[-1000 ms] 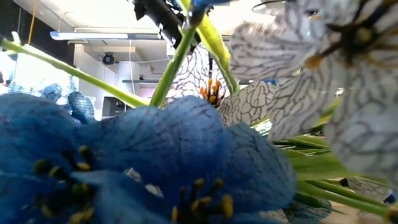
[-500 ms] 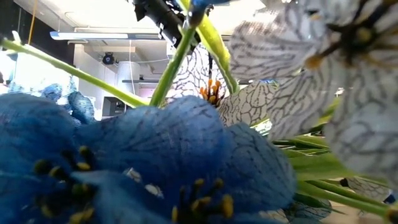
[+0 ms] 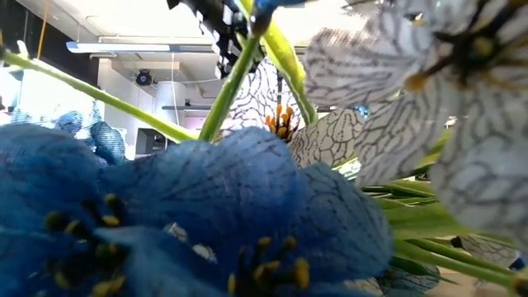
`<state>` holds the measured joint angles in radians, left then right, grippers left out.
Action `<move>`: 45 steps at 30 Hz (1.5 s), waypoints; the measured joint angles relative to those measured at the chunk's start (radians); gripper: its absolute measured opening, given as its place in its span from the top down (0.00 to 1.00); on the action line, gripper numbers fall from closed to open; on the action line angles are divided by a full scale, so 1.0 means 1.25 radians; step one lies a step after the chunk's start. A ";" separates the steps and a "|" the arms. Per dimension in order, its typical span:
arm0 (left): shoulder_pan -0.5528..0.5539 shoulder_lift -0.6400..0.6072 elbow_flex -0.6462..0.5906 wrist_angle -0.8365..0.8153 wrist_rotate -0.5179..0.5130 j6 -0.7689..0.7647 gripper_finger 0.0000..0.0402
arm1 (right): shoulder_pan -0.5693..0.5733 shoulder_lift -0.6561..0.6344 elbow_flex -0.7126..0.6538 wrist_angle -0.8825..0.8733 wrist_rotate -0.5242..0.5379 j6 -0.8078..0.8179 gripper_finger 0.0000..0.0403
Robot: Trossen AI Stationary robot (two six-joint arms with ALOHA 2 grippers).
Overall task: Sort flowers into vase by color
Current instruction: Put the top blue flowers into the right transparent vase, then put the blue flowers into the right transparent vase
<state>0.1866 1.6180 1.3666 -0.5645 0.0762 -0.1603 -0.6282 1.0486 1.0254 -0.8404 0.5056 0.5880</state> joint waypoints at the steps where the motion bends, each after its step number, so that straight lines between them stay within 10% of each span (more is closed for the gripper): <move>1: 0.000 -0.011 0.000 -0.009 0.000 0.014 0.74 | 0.001 -0.005 0.016 -0.018 0.001 0.008 0.34; 15: -0.017 -0.054 0.000 -0.032 -0.002 0.075 0.74 | 0.001 0.089 0.073 -0.040 -0.037 -0.031 0.24; 33: -0.051 -0.053 0.000 -0.064 -0.038 0.074 0.74 | -0.089 0.140 0.221 -0.389 -0.363 0.036 0.24; 45: -0.071 -0.053 0.000 -0.133 0.158 0.301 0.74 | -0.008 0.138 0.332 -0.576 -0.564 0.000 0.24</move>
<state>0.0984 1.5520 1.3666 -0.7314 0.2740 0.2156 -0.6384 1.2213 1.4403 -1.5602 -0.1990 0.5876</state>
